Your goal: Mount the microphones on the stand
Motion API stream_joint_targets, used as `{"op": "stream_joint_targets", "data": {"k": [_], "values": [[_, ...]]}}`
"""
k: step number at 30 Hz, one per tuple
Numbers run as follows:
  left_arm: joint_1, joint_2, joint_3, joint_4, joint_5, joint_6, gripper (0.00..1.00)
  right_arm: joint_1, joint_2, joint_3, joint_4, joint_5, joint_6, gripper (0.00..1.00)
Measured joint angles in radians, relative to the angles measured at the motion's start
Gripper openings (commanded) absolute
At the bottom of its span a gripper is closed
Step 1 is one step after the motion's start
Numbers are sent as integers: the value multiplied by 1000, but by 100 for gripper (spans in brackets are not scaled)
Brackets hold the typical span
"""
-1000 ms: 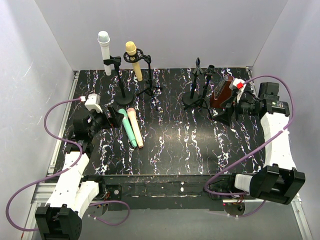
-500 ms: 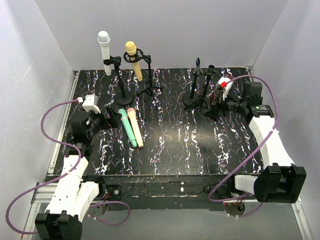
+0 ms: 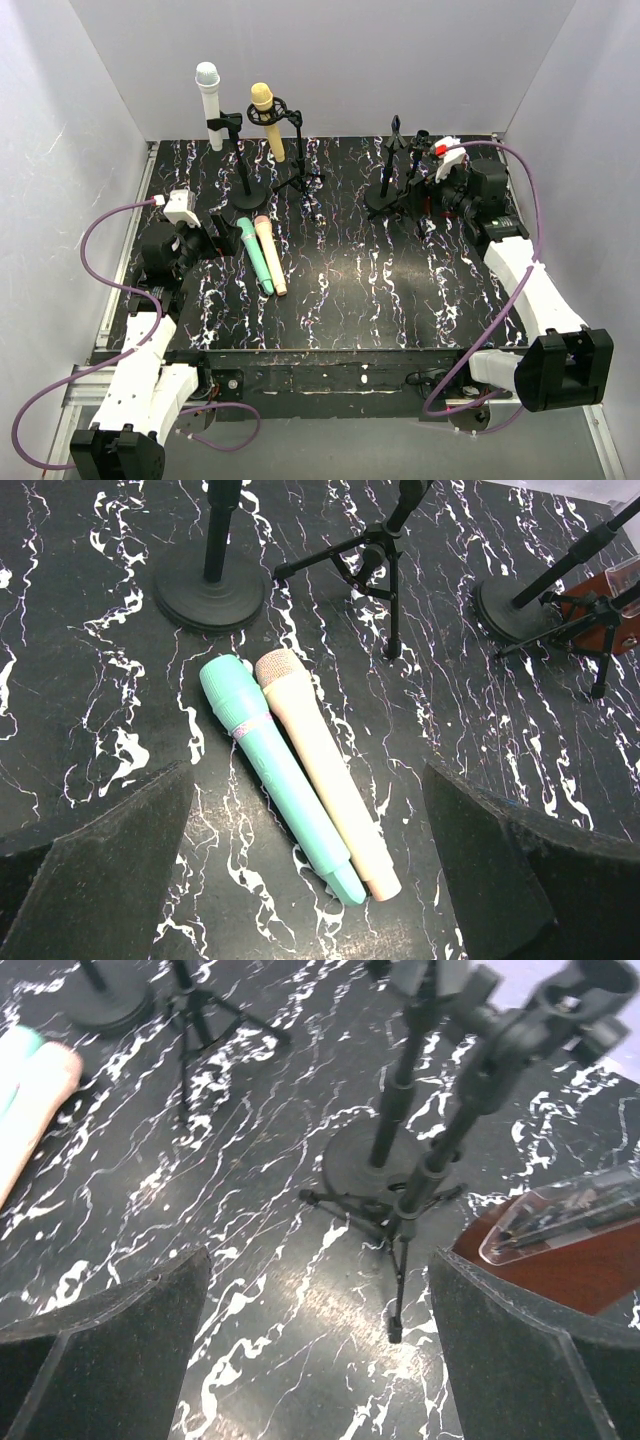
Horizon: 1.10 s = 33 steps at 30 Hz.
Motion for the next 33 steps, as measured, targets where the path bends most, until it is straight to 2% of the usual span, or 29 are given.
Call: {"op": "stream_joint_targets", "data": {"k": [8, 16, 21, 28, 30, 33], "values": [[0, 1, 0, 0, 0, 4, 98, 11, 28, -111, 233, 156, 101, 96], [0, 3, 0, 0, 0, 8, 98, 12, 129, -108, 341, 347, 243, 91], [0, 7, 0, 0, -1, 11, 98, 12, 198, -72, 388, 360, 284, 82], [0, 19, 0, 0, -7, 16, 98, 14, 316, 10, 472, 391, 271, 54], [0, 22, 0, 0, -8, 16, 98, 14, 338, 21, 495, 369, 255, 50], [0, 27, 0, 0, -9, 16, 98, 14, 359, 29, 526, 344, 235, 40]]}}
